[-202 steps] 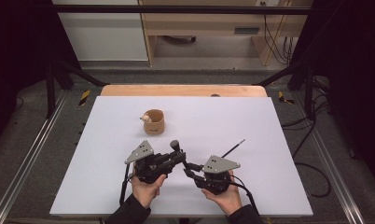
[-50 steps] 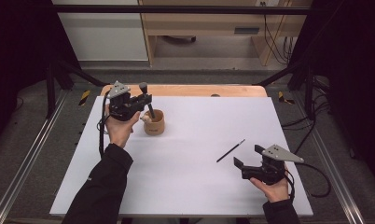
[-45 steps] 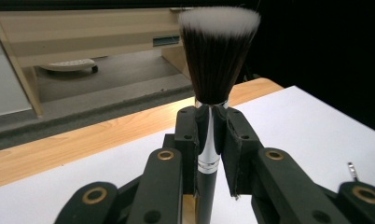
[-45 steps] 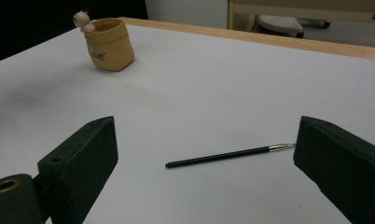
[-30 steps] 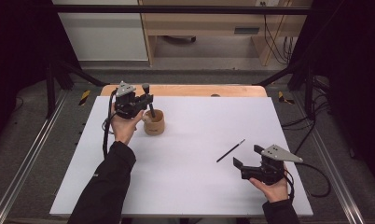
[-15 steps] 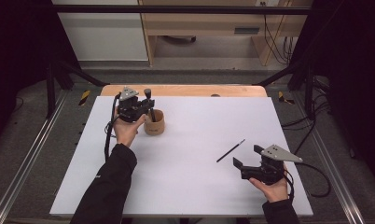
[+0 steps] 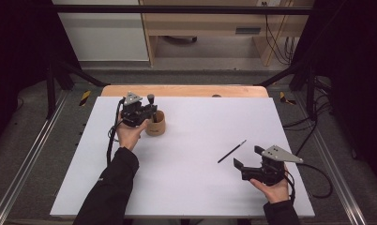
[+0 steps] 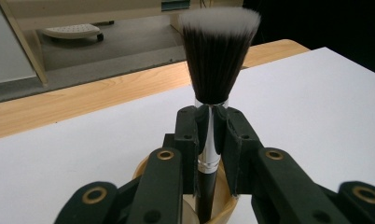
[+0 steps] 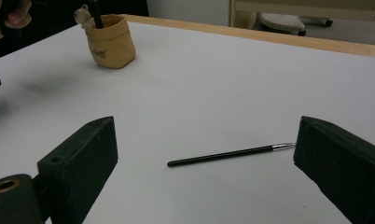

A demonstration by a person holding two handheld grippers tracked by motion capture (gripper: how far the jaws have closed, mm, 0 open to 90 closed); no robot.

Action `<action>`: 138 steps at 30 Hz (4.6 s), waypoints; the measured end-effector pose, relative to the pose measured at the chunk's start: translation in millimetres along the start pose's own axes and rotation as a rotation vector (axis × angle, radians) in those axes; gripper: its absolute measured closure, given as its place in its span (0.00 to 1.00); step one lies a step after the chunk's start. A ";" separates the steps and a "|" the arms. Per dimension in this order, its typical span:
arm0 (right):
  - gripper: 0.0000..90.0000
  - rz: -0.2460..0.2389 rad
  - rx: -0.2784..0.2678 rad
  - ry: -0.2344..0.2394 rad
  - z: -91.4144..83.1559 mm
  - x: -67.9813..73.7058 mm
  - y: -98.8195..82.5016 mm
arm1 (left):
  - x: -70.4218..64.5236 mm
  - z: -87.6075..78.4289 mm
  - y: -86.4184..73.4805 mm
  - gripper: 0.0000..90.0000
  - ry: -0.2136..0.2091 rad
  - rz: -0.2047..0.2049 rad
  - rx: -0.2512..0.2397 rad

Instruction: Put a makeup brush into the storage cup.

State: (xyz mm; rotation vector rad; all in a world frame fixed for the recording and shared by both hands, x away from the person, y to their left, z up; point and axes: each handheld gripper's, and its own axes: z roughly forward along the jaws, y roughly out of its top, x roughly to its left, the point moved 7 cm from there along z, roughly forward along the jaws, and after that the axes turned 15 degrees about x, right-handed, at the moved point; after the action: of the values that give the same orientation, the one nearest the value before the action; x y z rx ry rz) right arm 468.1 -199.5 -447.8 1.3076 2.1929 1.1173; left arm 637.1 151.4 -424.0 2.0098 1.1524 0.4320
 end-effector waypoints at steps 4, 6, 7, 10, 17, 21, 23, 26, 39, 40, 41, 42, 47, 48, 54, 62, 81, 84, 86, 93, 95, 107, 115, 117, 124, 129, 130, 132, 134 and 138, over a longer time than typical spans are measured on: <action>0.07 0.005 -0.001 0.000 -0.3 0.0 0.1 | -1.5 3.3 -3.6 0.86 0.002 0.006 0.011; 0.08 0.005 -0.001 -0.001 -0.2 -0.1 0.1 | -1.7 4.3 -5.2 0.86 0.002 0.007 0.014; 0.07 0.002 -0.002 -0.001 -0.1 -0.1 0.3 | -2.1 5.0 -5.9 0.86 0.002 0.007 0.015; 0.08 0.005 0.000 -0.001 -0.5 0.4 0.3 | -2.7 6.3 -8.6 0.86 0.005 0.012 0.022; 0.08 0.003 -0.004 0.003 -1.1 1.6 1.1 | -4.0 5.8 -12.4 0.85 0.013 0.022 0.038; 0.07 0.003 -0.004 0.002 -1.3 2.0 1.4 | -5.3 2.8 -12.7 0.85 0.018 0.030 0.043; 0.07 0.003 -0.005 0.003 -1.5 2.3 1.9 | -5.6 0.3 -13.1 0.83 0.014 0.029 0.043; 0.07 -0.002 -0.010 0.005 -1.3 3.1 2.6 | -4.9 -5.0 -14.8 0.75 0.014 0.025 0.042; 0.07 -0.002 -0.009 0.004 -1.4 3.0 2.9 | -8.3 -34.8 -24.3 0.42 -0.019 0.041 -0.018; 0.07 -0.004 -0.010 0.002 -1.2 3.0 3.0 | -9.0 -36.9 -25.3 0.40 -0.021 0.043 -0.022; 0.07 -0.004 -0.010 0.002 -1.1 3.2 3.0 | -9.8 -38.6 -26.4 0.39 -0.024 0.047 -0.020; 0.07 -0.006 -0.009 0.002 -0.9 3.5 3.1 | -10.4 -40.1 -27.8 0.37 -0.027 0.050 -0.013; 0.07 -0.008 -0.015 0.006 -2.7 6.0 5.2 | -15.5 -52.0 -34.2 0.29 -0.059 0.048 -0.026; 0.07 -0.010 -0.018 0.006 -3.2 6.2 5.8 | -16.6 -54.9 -35.6 0.28 -0.064 0.050 -0.032; 0.07 -0.010 -0.018 0.004 -3.4 6.9 6.9 | -22.9 -71.8 -46.6 0.23 -0.073 0.079 -0.049; 0.07 -0.002 -0.021 0.000 -4.4 5.9 7.5 | -26.7 -90.4 -68.5 0.19 -0.078 0.084 -0.061; 0.07 0.004 -0.020 -0.008 -5.1 1.5 6.7 | -27.6 -118.8 -111.0 0.14 -0.074 0.070 -0.080; 0.07 0.004 -0.019 -0.010 -5.4 1.0 6.5 | -26.2 -122.1 -114.9 0.14 -0.077 0.068 -0.078; 0.07 0.007 -0.019 -0.011 -5.9 0.4 6.3 | -24.4 -124.3 -117.5 0.14 -0.078 0.062 -0.081; 0.07 0.006 -0.021 -0.016 -6.1 -0.5 6.5 | -18.2 -129.9 -126.5 0.14 -0.078 0.049 -0.079; 0.07 0.008 -0.022 -0.016 -6.7 -0.3 6.7 | -16.9 -130.9 -130.6 0.14 -0.076 0.050 -0.076; 0.07 0.011 -0.023 -0.021 -7.7 -1.5 6.9 | -10.9 -134.8 -138.5 0.14 -0.066 0.039 -0.080; 0.07 0.008 -0.029 -0.019 -9.7 -0.6 8.2 | -11.9 -130.1 -141.1 0.13 -0.066 0.041 -0.066; 0.07 0.008 -0.027 -0.022 -9.2 -1.8 7.8 | -11.5 -129.5 -142.0 0.13 -0.069 0.043 -0.065; 0.07 0.015 -0.021 -0.029 -8.0 -3.2 6.8 | -6.4 -131.5 -145.3 0.13 -0.069 0.041 -0.066; 0.07 0.021 -0.013 -0.035 -6.1 -4.4 5.4 | -4.4 -129.8 -146.0 0.13 -0.068 0.044 -0.062; 0.08 0.025 -0.010 -0.036 -5.5 -4.4 5.4 | -4.0 -129.0 -146.1 0.13 -0.068 0.044 -0.058; 0.08 0.030 -0.002 -0.040 -3.3 -3.9 5.5 | -3.0 -127.1 -146.4 0.13 -0.065 0.044 -0.053; 0.08 0.033 0.014 -0.049 0.3 -3.9 5.7 | -2.9 -126.3 -146.8 0.13 -0.064 0.043 -0.050; 0.08 0.035 0.040 -0.064 9.6 -2.8 7.5 | -3.7 -125.1 -146.5 0.13 -0.065 0.042 -0.052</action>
State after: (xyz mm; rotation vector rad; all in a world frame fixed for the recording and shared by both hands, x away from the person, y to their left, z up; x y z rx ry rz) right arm 480.0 -195.6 -448.2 1.3840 2.1644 1.0353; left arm 473.2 248.4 -453.1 1.9910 1.0508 0.4102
